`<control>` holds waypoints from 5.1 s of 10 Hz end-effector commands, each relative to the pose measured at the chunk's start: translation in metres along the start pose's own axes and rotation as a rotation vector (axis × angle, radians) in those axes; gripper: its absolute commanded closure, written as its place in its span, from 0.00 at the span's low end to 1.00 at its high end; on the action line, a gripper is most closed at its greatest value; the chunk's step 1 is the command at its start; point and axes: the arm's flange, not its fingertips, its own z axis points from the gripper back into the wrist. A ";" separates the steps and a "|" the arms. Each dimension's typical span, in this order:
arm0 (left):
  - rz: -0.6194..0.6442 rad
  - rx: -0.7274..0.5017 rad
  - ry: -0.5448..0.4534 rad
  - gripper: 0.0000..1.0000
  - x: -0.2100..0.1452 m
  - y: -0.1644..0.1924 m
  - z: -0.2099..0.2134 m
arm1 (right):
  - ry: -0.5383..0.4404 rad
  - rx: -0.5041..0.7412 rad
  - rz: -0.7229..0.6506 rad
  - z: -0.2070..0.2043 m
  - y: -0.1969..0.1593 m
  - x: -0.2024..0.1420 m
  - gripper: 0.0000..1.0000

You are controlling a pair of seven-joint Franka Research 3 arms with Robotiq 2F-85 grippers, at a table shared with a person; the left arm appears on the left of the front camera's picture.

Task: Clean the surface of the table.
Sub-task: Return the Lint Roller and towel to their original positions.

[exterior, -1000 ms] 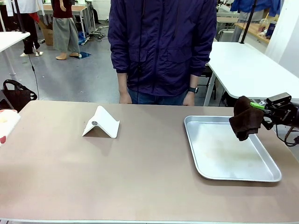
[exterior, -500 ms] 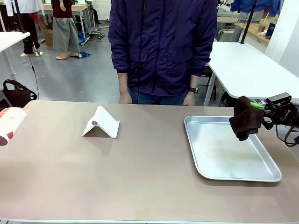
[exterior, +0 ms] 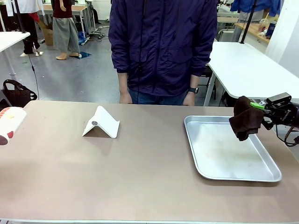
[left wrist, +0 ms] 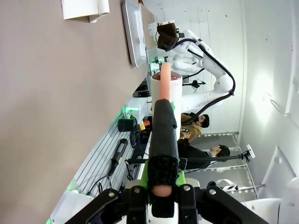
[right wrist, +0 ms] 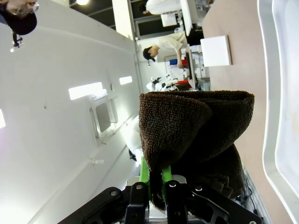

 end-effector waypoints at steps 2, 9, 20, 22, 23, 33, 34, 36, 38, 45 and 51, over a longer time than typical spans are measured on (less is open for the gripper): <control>0.006 -0.015 -0.010 0.78 0.001 -0.008 0.006 | 0.006 0.020 -0.002 -0.002 0.008 0.003 0.89; -0.158 0.156 0.257 0.78 0.060 -0.106 -0.112 | 0.132 -0.347 0.084 -0.157 0.070 0.009 0.89; 0.153 0.578 -0.026 0.78 0.198 -0.125 -0.314 | -0.051 -0.771 -0.201 -0.343 -0.013 0.051 0.89; 0.146 0.644 -0.045 0.78 0.215 -0.115 -0.324 | -0.063 -0.891 -0.278 -0.326 -0.031 0.054 0.89; 0.151 0.669 -0.037 0.78 0.223 -0.110 -0.326 | -0.086 -0.960 -0.300 -0.316 -0.036 0.055 0.89; 0.127 0.734 0.024 0.78 0.225 -0.091 -0.330 | -0.101 -0.963 -0.279 -0.300 -0.046 0.059 0.89; 0.143 0.759 0.041 0.78 0.226 -0.087 -0.330 | -0.101 -0.963 -0.279 -0.300 -0.046 0.059 0.89; 0.106 0.819 -0.022 0.78 0.236 -0.091 -0.337 | -0.101 -0.963 -0.279 -0.300 -0.046 0.059 0.89; 0.134 0.900 -0.033 0.78 0.249 -0.086 -0.346 | -0.101 -0.963 -0.279 -0.300 -0.046 0.059 0.89; 0.174 1.015 -0.051 0.78 0.274 -0.070 -0.345 | -0.101 -0.963 -0.279 -0.300 -0.046 0.059 0.89; 0.231 1.038 0.000 0.78 0.286 -0.060 -0.345 | -0.101 -0.963 -0.279 -0.300 -0.046 0.059 0.89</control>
